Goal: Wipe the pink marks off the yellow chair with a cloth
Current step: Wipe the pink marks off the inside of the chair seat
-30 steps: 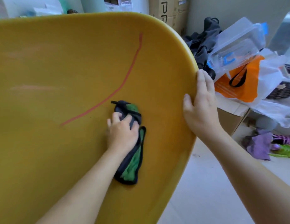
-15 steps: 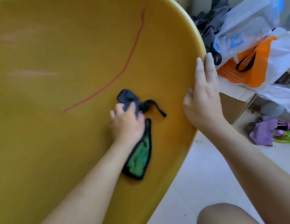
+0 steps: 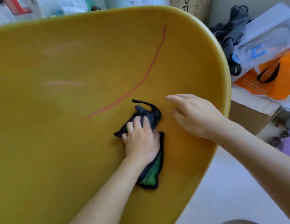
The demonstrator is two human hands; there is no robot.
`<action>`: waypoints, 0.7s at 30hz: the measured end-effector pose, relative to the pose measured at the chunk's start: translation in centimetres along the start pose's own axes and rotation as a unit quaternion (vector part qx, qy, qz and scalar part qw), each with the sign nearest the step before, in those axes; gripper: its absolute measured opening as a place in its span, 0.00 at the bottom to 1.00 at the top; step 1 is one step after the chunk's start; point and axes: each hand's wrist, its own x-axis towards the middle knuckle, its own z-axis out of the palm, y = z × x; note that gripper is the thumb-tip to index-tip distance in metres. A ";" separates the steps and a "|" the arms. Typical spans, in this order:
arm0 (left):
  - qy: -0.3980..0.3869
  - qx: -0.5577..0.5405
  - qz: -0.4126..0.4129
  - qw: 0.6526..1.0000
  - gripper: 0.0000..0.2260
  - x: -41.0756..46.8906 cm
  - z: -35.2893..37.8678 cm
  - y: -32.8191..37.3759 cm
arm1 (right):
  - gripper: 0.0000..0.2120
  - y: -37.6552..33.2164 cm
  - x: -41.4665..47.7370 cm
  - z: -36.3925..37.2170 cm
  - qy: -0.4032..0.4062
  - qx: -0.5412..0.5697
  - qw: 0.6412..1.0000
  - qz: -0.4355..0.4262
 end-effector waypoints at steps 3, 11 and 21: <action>-0.067 -0.260 0.123 0.955 0.20 -2.1 -1.2 3.0 | 0.22 -2.5 0.3 1.6 -0.116 0.062 0.991 -0.031; -0.234 0.068 0.032 0.969 0.41 -0.7 -6.4 -13.8 | 0.57 -9.5 0.6 5.0 -0.328 -0.167 0.929 0.041; -0.239 0.141 0.105 0.955 0.44 -1.0 -5.7 -14.2 | 0.23 -1.0 7.2 3.5 0.064 -0.233 0.968 0.070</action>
